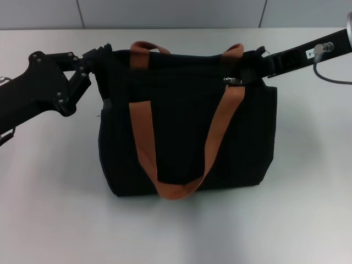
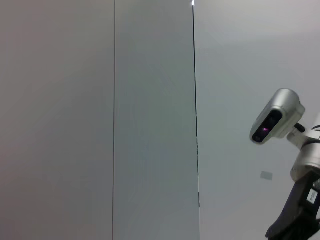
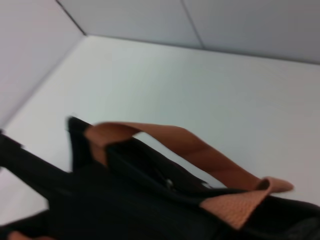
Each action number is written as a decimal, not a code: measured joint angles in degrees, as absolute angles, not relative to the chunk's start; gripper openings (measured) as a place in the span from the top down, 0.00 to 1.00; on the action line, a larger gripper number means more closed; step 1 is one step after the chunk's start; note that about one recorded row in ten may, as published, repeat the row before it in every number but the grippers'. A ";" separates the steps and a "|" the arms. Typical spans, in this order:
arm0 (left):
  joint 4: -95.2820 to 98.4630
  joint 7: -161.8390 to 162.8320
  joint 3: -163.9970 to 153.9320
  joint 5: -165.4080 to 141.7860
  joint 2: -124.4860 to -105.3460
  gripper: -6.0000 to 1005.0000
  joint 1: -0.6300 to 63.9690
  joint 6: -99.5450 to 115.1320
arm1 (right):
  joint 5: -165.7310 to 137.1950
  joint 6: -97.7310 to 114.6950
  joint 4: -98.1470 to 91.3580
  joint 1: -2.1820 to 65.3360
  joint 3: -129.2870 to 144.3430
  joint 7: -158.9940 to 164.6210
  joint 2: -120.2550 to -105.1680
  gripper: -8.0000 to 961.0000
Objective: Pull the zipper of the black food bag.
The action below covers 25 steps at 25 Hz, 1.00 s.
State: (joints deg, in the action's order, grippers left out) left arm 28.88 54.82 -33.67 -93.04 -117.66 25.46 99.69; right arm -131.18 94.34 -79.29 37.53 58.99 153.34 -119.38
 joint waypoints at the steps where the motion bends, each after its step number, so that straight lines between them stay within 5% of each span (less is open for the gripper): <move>1: 28.88 54.81 -33.68 -93.04 -117.66 0.86 25.53 99.69 | -127.72 94.75 -79.03 36.97 57.65 151.71 -119.33 0.99; 10: 28.83 54.72 -33.93 -93.09 -117.80 0.85 25.58 99.50 | -107.40 96.90 -72.45 32.49 48.42 138.68 -118.72 0.96; 16: 28.57 55.14 -34.16 -93.31 -118.03 0.85 25.92 99.59 | -93.89 101.53 -56.90 29.85 44.26 117.84 -117.13 0.69; 25: 28.65 57.39 -34.16 -93.41 -118.12 0.84 26.40 98.67 | -92.33 110.37 -41.85 27.08 41.98 87.32 -117.15 0.38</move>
State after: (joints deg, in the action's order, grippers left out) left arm 28.65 57.39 -34.16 -93.41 -118.12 26.40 98.67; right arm -92.33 110.37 -41.85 27.08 41.98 87.32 -117.15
